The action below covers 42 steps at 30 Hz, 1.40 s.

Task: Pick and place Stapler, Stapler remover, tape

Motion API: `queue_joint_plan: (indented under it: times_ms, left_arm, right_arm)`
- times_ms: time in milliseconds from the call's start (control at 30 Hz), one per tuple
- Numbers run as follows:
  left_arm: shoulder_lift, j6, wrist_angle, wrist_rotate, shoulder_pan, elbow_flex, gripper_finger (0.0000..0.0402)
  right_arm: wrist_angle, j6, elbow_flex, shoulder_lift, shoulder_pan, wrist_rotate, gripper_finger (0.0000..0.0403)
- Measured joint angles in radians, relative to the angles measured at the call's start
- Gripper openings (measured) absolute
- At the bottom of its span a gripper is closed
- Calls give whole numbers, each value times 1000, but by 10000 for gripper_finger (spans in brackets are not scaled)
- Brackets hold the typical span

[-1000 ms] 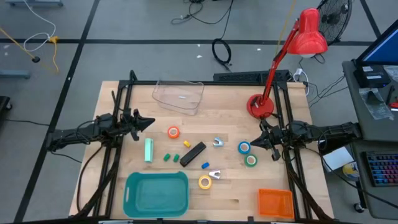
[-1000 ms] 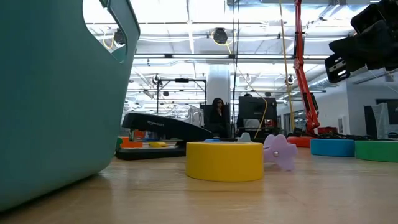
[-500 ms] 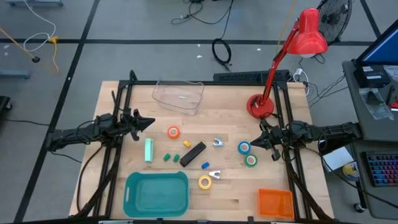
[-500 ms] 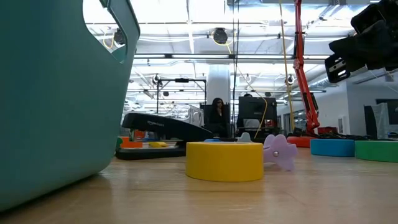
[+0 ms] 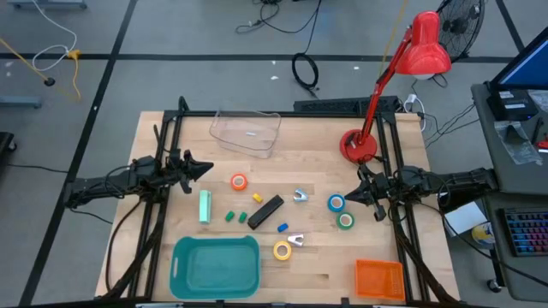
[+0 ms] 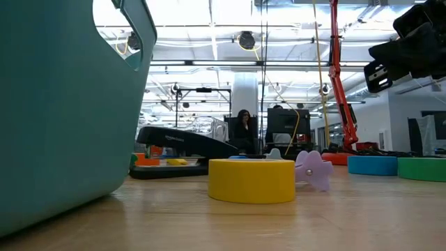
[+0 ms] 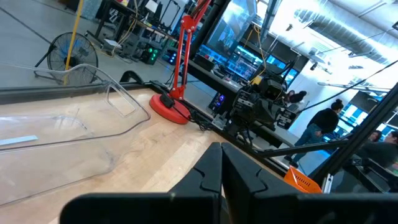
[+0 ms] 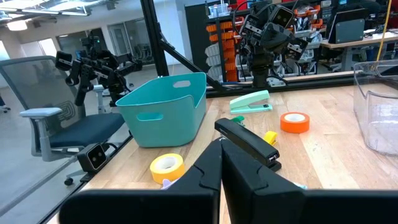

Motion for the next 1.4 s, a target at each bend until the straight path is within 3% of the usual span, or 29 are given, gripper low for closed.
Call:
queue_joint_plan:
  times_ms: [200, 467, 767, 900, 1167, 1267, 1400]
  left_arm:
    - [0, 0, 0, 0, 0, 0, 6]
    - [0, 0, 0, 0, 0, 0, 5]
    - [0, 1, 0, -5, 0, 0, 6]
    - [0, -20, 39, -141, 0, 0, 6]
    - [0, -271, 291, -381, 0, 0, 5]
    - [0, -290, 401, -397, 2, 1, 5]
    - [0, -329, 417, -354, 4, 3, 5]
  right_arm:
    - [1, -4, 0, 0, 0, 14, 0]
    - [182, 134, 0, 2, 0, 266, 0]
    - [443, 505, 0, 1, 0, 577, 0]
    - [452, 525, 0, 2, 0, 638, 0]
    - [450, 525, 0, 2, 0, 766, 0]
    - [449, 522, 0, 2, 0, 772, 0]
    - [448, 498, 0, 2, 0, 815, 0]
